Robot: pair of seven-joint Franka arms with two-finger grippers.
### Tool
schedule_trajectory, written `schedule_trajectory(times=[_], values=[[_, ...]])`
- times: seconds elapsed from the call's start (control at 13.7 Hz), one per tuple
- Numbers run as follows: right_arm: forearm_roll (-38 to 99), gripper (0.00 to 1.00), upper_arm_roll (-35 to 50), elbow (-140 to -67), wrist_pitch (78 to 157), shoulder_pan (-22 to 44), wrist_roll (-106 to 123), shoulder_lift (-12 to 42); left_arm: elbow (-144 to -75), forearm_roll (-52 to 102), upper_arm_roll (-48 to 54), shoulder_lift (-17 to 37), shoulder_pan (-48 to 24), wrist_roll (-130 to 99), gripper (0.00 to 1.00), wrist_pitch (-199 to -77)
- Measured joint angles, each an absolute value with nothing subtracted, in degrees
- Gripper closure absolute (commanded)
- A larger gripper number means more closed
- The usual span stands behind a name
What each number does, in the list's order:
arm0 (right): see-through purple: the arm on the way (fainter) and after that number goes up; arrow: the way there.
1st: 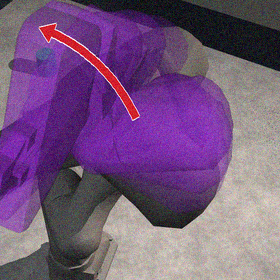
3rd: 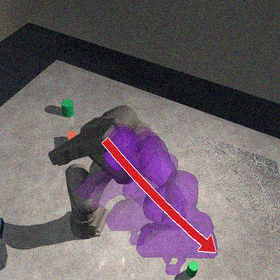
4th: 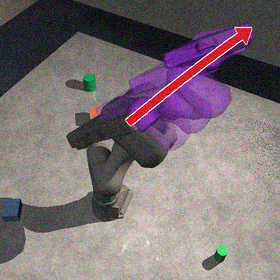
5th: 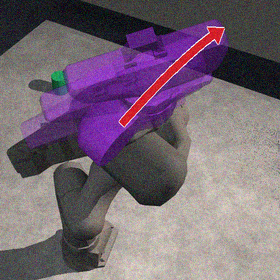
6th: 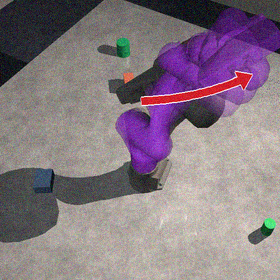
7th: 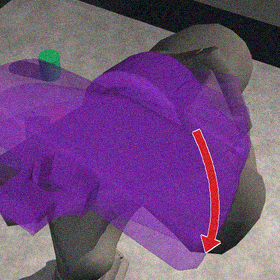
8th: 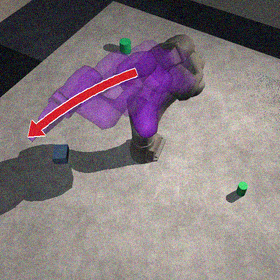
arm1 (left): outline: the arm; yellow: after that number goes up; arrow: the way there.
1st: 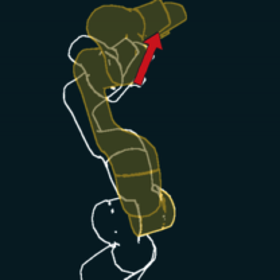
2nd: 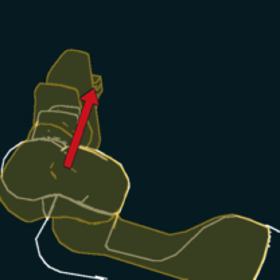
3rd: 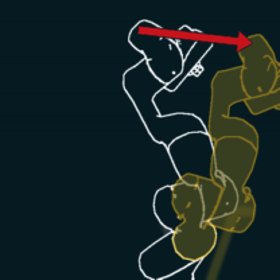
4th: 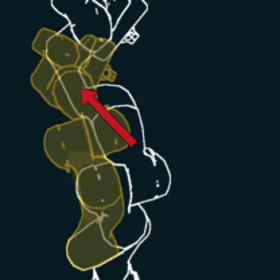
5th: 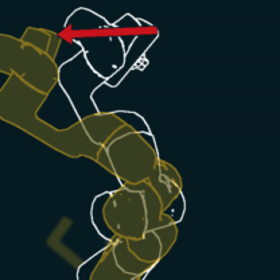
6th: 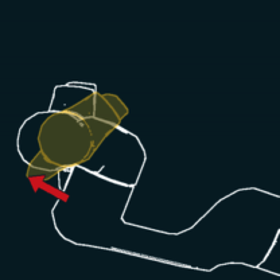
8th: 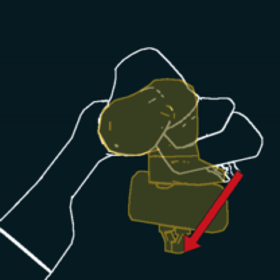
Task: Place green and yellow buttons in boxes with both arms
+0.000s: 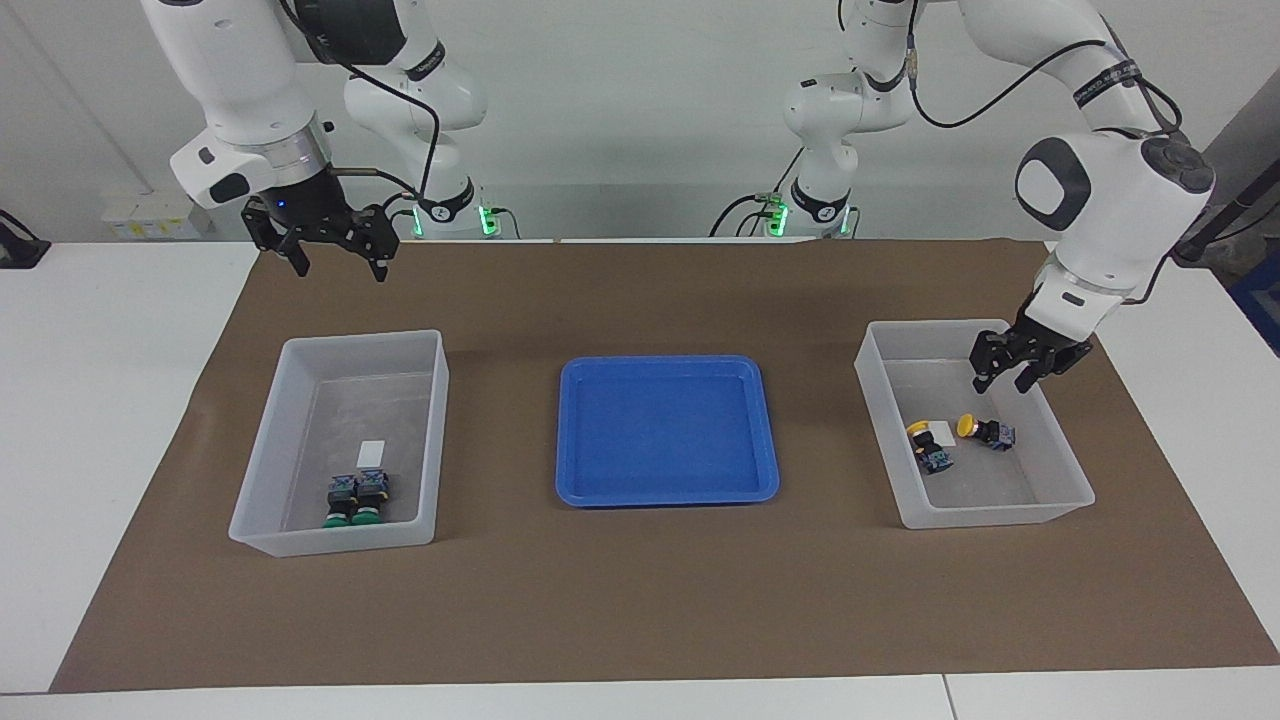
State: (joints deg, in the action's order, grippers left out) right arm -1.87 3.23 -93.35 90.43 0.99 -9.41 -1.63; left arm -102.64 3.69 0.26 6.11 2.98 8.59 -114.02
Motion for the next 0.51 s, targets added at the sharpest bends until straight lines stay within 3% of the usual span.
schedule_trajectory(times=[0.22,0.36,0.44,0.51], values=[[-1.9,0.0,3.2,-93.4,90.8,0.9,-9.4,-1.5,-97.9,3.8,1.1,4.0,1.5,7.5,0.35,-106.8],[-1.9,0.0,3.2,-93.4,91.6,0.4,-9.4,-1.4,-96.3,3.8,1.6,1.6,0.6,6.8,0.29,-102.1],[-1.9,0.0,3.2,-93.4,91.7,0.1,-9.3,-1.3,-96.0,3.8,1.8,0.4,0.3,6.7,0.1,-99.9],[-1.9,0.0,3.2,-93.4,91.8,0.1,-9.3,-1.3,-95.9,3.8,2.0,-0.8,0.3,6.6,0.0,-98.2]])
